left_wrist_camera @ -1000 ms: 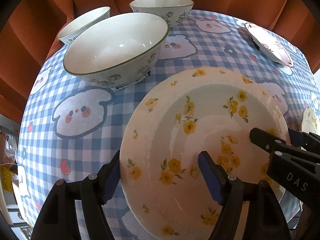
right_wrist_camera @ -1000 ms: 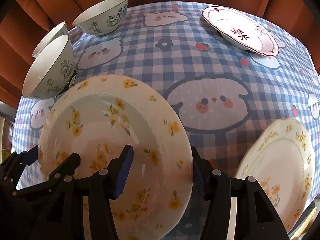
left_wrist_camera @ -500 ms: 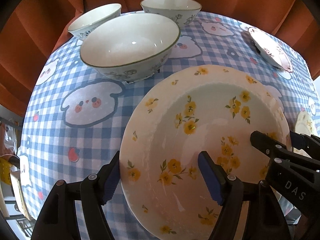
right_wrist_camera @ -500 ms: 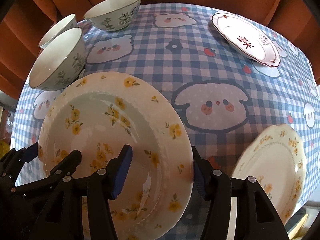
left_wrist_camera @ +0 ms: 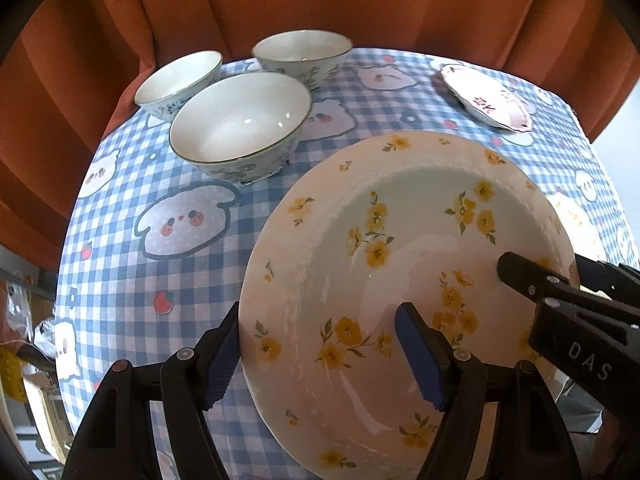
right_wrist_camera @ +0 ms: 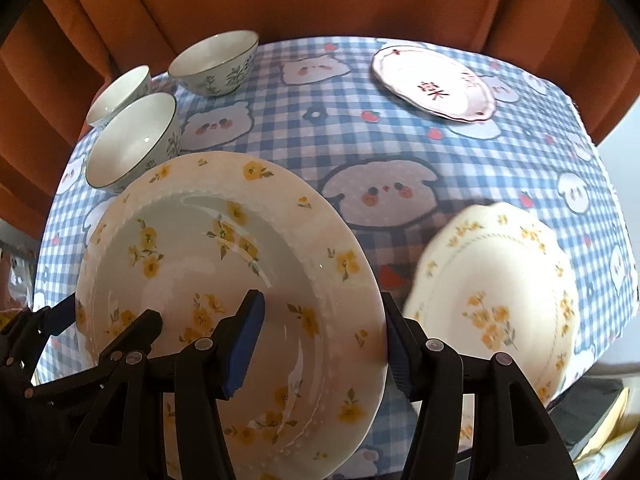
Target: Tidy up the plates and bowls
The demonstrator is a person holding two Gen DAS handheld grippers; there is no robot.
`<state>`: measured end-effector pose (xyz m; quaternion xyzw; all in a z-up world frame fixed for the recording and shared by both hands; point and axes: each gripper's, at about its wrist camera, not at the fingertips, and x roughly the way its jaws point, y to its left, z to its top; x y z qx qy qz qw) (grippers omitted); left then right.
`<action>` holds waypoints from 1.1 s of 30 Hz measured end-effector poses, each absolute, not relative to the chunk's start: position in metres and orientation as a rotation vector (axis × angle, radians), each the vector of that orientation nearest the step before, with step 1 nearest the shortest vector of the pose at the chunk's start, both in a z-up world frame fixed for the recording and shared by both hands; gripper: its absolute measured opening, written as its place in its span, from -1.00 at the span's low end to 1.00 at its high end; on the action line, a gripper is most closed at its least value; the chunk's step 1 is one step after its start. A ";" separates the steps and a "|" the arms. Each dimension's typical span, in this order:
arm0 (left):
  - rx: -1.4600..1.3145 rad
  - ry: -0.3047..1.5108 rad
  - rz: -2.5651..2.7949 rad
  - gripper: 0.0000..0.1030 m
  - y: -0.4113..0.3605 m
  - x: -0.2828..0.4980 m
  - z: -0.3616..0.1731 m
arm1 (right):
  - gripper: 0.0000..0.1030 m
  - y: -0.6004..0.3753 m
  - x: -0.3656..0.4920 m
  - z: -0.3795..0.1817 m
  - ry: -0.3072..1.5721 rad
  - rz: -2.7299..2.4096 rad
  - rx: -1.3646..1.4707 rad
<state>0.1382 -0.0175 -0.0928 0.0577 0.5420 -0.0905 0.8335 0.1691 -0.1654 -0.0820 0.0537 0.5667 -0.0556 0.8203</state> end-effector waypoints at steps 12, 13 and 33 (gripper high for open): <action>0.111 1.131 -0.168 0.45 -0.072 0.110 -0.082 | 0.17 -0.219 0.139 -0.069 1.185 -0.093 0.121; 0.111 1.130 -0.167 0.45 -0.079 0.109 -0.081 | 0.17 -0.226 0.137 -0.068 1.183 -0.092 0.122; 0.095 1.116 -0.206 0.45 -0.205 0.092 -0.090 | 0.17 -0.353 0.113 -0.062 1.155 -0.125 0.117</action>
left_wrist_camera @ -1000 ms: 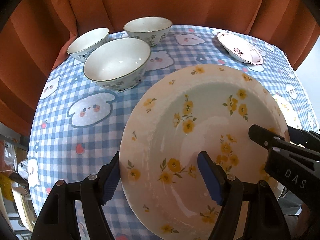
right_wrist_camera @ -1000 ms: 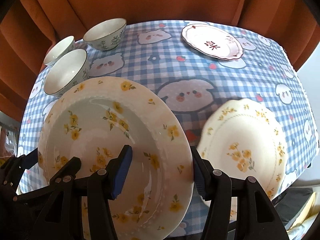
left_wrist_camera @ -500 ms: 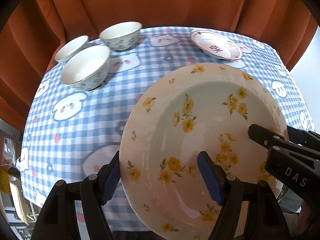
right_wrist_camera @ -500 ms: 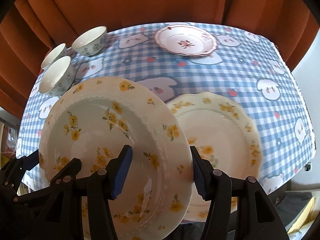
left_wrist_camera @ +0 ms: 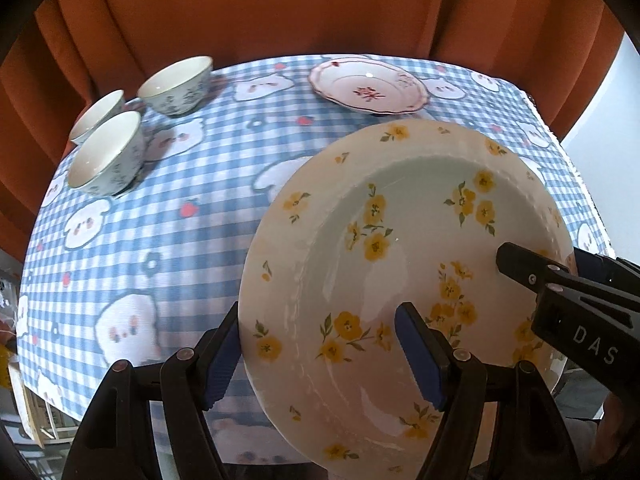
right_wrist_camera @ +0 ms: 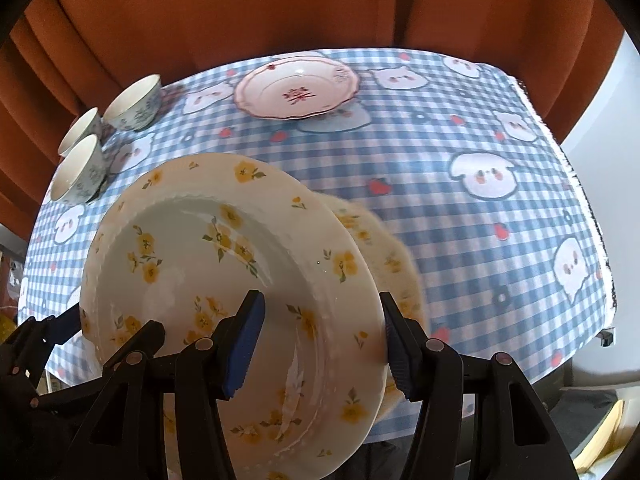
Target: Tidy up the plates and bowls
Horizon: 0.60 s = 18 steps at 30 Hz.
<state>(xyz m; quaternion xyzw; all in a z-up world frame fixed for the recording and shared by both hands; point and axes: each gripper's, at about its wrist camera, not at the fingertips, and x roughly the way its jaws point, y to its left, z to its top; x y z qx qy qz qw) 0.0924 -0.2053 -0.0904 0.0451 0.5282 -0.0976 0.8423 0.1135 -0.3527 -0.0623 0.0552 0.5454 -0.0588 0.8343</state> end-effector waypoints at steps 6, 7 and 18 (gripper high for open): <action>0.087 1.144 -0.217 0.45 -0.232 0.093 -0.102 | 0.17 -0.380 0.115 -0.069 1.170 -0.133 0.113; 0.085 1.150 -0.218 0.45 -0.236 0.094 -0.104 | 0.17 -0.384 0.116 -0.070 1.174 -0.134 0.112; 0.073 1.220 -0.221 0.45 -0.266 0.102 -0.126 | 0.17 -0.418 0.125 -0.091 1.231 -0.139 0.115</action>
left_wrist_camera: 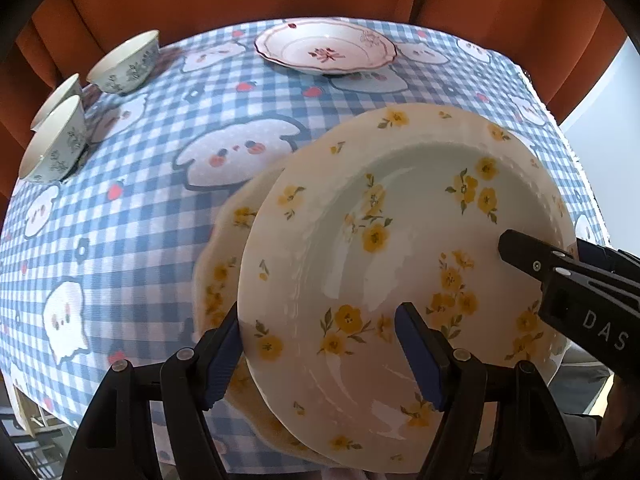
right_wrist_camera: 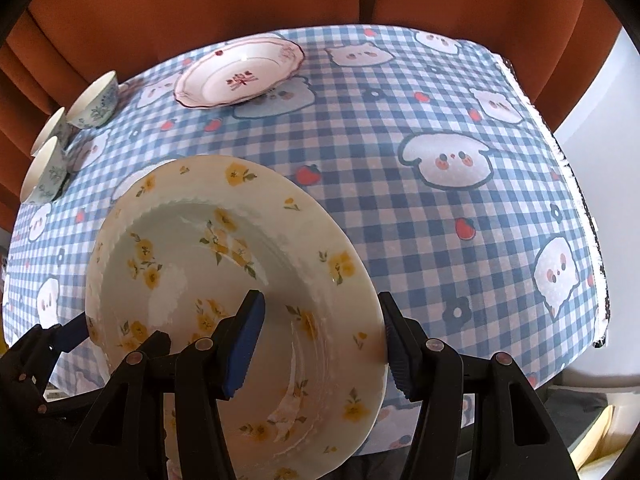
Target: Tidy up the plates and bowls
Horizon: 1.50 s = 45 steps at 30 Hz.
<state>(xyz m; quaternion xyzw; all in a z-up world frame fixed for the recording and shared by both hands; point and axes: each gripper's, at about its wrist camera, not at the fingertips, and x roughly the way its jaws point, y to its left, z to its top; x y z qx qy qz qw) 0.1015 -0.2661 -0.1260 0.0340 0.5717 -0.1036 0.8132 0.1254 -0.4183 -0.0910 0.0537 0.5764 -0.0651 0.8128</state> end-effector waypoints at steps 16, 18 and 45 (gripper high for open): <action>0.059 1.267 -0.171 0.48 -0.270 0.120 -0.145 | 0.17 -0.423 0.147 -0.112 1.281 -0.107 0.105; 0.071 1.256 -0.167 0.49 -0.271 0.120 -0.145 | 0.17 -0.422 0.149 -0.115 1.285 -0.110 0.103; 0.198 1.221 -0.187 0.75 -0.277 0.112 -0.146 | -0.28 -0.426 0.127 -0.102 1.203 -0.171 0.109</action>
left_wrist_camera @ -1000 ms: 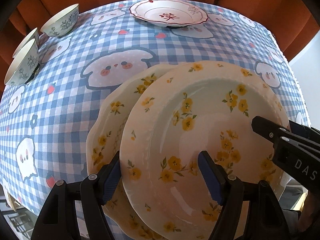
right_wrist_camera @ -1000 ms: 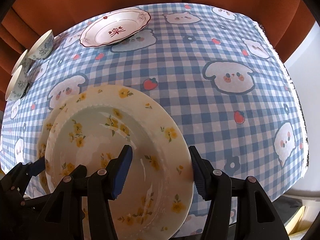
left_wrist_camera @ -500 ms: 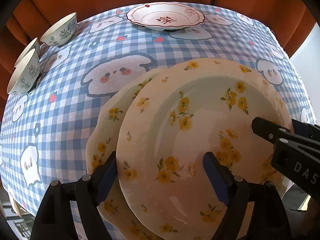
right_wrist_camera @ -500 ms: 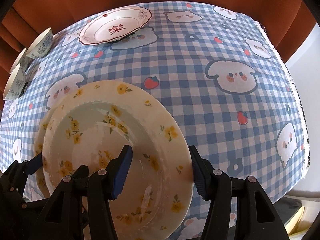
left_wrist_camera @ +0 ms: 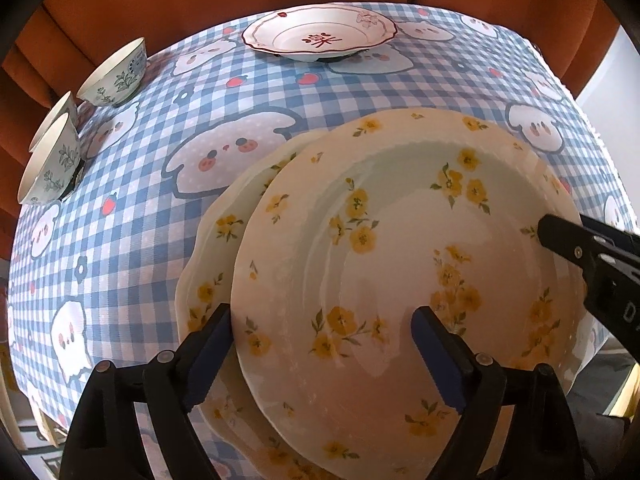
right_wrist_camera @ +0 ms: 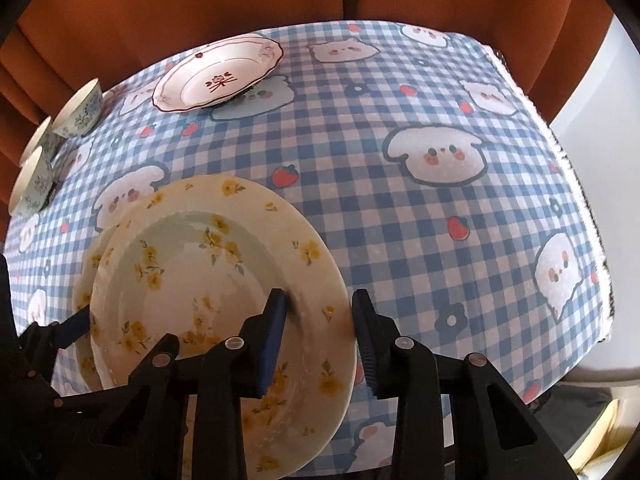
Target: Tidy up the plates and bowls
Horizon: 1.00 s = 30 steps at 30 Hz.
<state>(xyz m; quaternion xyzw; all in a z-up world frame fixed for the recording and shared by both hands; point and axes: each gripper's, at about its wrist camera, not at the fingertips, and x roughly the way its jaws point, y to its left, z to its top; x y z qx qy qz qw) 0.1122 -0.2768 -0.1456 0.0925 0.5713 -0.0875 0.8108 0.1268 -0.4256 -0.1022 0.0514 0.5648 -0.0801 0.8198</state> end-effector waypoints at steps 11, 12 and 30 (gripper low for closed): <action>0.183 1.181 -0.194 0.75 -0.265 0.104 -0.127 | -0.28 -0.409 0.130 -0.115 1.258 -0.144 0.100; 0.184 1.181 -0.191 0.75 -0.264 0.104 -0.127 | -0.28 -0.407 0.131 -0.116 1.261 -0.139 0.098; 0.154 1.184 -0.200 0.76 -0.258 0.106 -0.118 | -0.26 -0.399 0.131 -0.102 1.235 -0.116 0.108</action>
